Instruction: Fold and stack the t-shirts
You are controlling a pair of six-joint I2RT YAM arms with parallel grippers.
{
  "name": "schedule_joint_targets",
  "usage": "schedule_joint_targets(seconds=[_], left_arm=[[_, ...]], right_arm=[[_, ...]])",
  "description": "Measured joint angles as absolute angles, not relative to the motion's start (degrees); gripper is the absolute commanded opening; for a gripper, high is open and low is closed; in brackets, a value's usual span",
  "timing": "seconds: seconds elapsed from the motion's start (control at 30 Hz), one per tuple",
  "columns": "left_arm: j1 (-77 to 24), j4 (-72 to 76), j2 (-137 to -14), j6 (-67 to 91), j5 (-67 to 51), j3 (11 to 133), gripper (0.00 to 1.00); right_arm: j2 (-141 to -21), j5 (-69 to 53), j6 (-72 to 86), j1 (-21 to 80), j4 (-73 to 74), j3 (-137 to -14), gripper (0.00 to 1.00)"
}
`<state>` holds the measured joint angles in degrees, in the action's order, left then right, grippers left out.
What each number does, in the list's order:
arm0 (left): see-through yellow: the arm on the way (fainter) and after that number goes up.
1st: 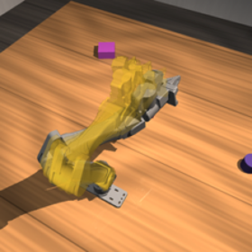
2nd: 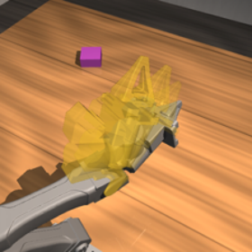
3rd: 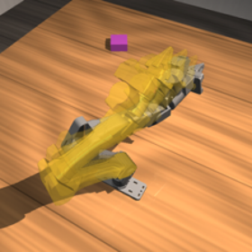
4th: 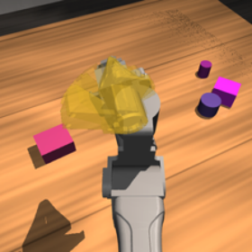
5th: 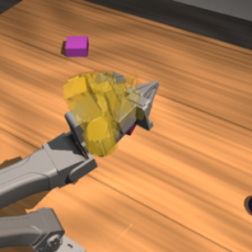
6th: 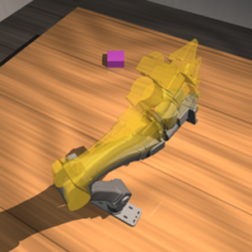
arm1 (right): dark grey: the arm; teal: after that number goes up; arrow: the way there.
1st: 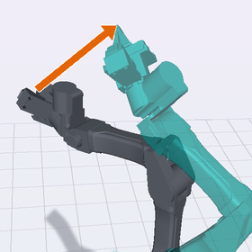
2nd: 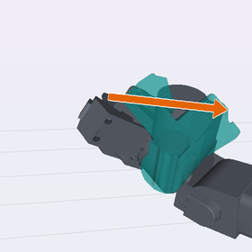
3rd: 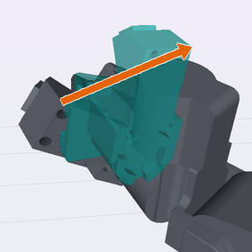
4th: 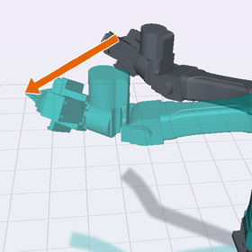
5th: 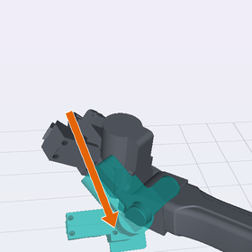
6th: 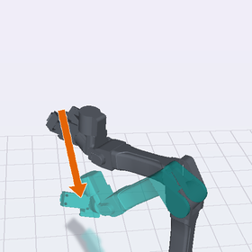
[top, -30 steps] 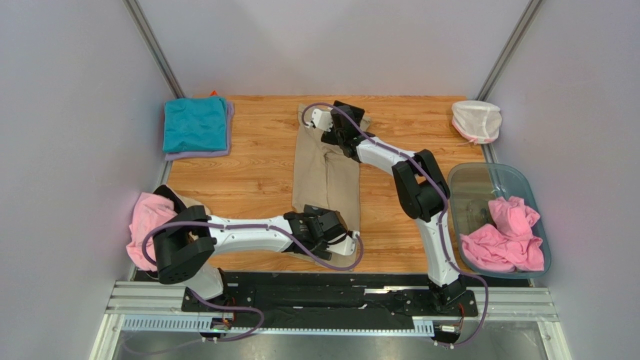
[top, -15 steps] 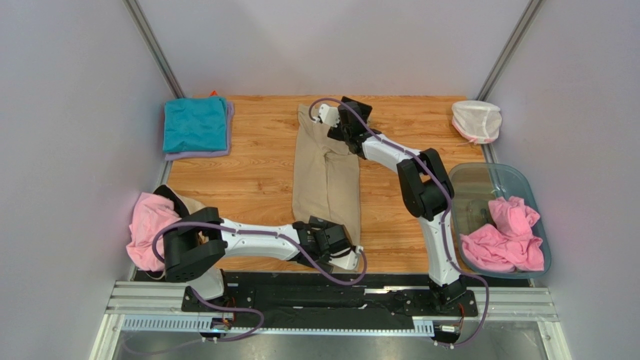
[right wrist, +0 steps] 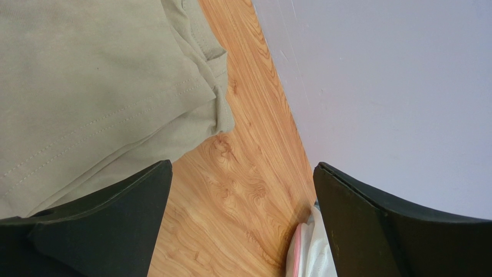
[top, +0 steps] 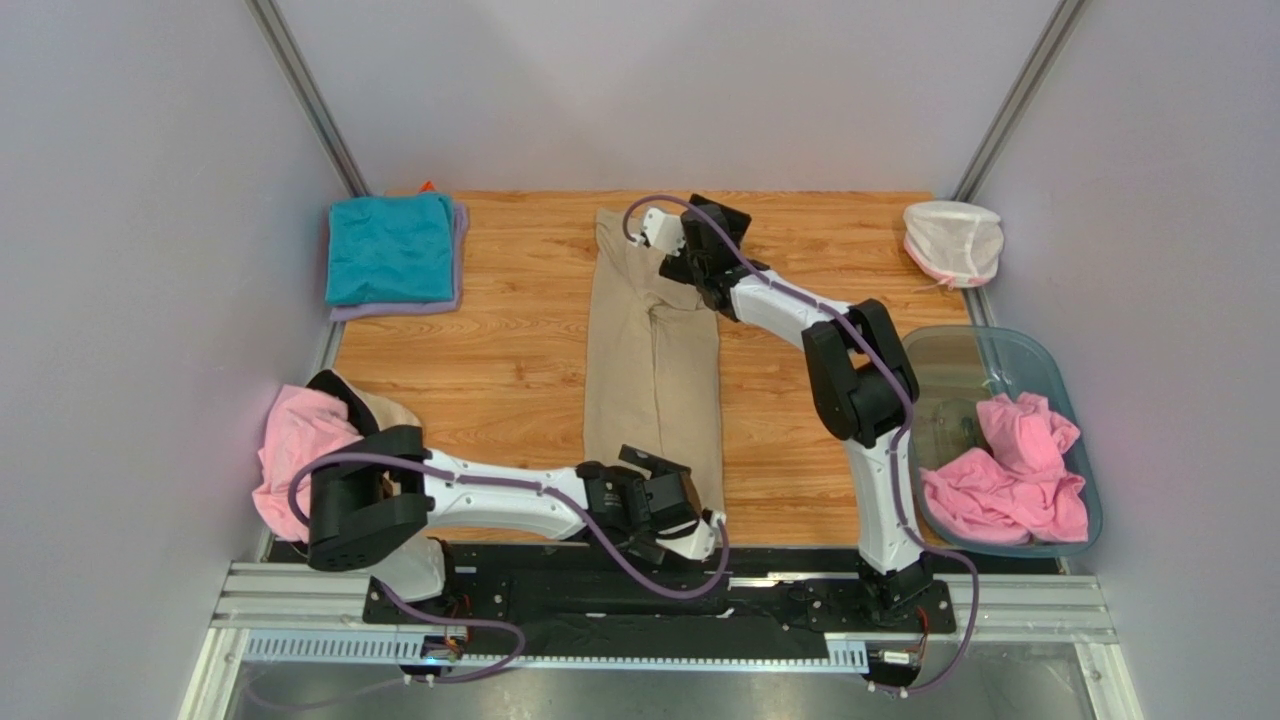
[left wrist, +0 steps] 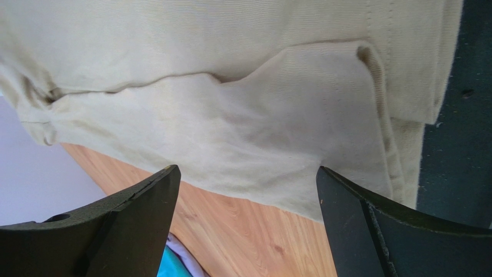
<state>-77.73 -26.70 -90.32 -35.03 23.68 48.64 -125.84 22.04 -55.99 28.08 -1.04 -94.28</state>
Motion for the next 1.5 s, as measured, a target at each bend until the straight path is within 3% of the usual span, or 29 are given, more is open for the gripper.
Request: schedule_joint_targets(seconds=[0.37, 0.67, 1.03, 1.5], left_arm=[[-77.5, -13.3, -71.7, -40.7, 32.3, 40.7, 0.99], [-63.2, -4.9, -61.0, -45.6, 32.2, 36.4, 0.99], [-52.9, 3.4, -59.9, -48.8, 31.3, 36.4, 0.99], [-45.6, 7.3, -64.4, -49.0, 28.5, 36.4, 0.99]], right_arm=[[-115.8, 22.2, -48.4, 27.6, 3.7, -88.6, 1.0], [-109.6, 21.3, -40.5, 26.6, 8.2, -86.5, 1.0], [-125.4, 13.2, -33.7, 26.7, 17.1, -105.1, 1.0], [-135.8, 8.7, -32.6, 28.1, 20.3, -110.3, 1.0]])
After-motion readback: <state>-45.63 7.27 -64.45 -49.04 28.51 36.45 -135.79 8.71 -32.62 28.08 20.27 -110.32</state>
